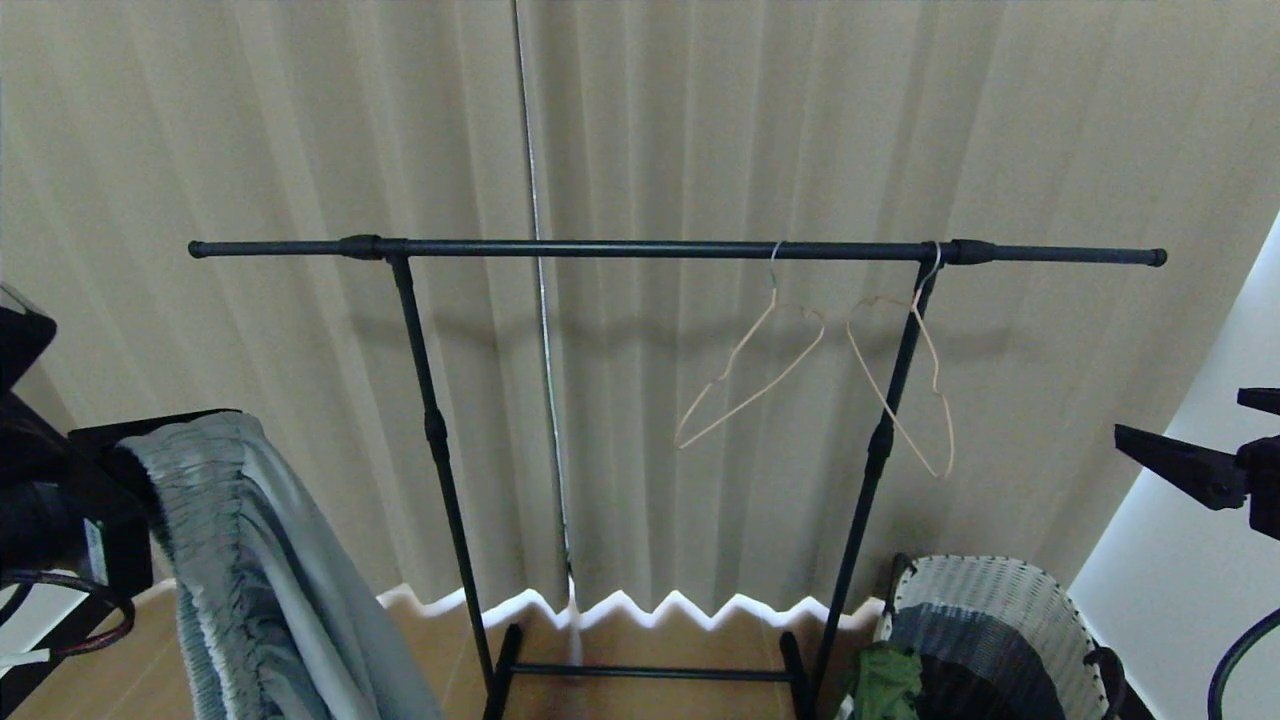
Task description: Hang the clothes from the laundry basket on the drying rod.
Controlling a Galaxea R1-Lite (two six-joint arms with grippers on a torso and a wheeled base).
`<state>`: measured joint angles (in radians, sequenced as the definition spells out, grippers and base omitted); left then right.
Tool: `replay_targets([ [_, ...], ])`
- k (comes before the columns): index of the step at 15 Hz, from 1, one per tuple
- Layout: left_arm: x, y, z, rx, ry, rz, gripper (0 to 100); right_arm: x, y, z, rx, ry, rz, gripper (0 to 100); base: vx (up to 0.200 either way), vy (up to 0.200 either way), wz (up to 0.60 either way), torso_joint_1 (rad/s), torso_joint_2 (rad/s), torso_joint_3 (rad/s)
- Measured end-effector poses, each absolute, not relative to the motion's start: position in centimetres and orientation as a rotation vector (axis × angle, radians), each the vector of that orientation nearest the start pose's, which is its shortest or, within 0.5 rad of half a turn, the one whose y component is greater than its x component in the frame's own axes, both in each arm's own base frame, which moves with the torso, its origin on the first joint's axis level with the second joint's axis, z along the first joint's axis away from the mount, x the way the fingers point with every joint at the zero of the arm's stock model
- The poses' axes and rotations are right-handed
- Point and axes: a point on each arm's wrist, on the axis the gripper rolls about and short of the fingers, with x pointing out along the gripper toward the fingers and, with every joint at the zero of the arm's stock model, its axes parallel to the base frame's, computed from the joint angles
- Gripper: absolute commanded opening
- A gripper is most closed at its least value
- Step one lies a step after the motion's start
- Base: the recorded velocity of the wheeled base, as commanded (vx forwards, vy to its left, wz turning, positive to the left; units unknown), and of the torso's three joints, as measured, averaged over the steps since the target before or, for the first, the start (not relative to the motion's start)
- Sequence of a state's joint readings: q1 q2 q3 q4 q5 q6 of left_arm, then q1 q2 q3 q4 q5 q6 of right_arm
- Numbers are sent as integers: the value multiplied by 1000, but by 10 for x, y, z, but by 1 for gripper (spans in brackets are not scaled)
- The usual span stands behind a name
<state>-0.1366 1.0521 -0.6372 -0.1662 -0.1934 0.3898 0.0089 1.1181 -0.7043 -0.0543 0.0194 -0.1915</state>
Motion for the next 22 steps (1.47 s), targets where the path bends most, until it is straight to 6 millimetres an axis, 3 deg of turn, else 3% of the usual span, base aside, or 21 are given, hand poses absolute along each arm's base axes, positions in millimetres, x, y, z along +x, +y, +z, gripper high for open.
replay_targets([
  [7,138,-24,232,379,189,-378,0,165,1,227,-195,393,9,100,200,0,0,3,2,2],
  [10,136,-24,227,383,202,-382,0,176,1,219,-187,438,8,100,0,0,0,0,0,0],
  [15,128,-23,225,385,192,-379,0,202,6,199,-97,537,11,100,0,0,0,0,0,0],
  [22,122,-21,225,382,180,-367,0,252,10,169,-43,534,-22,100,0,0,0,0,0,0],
])
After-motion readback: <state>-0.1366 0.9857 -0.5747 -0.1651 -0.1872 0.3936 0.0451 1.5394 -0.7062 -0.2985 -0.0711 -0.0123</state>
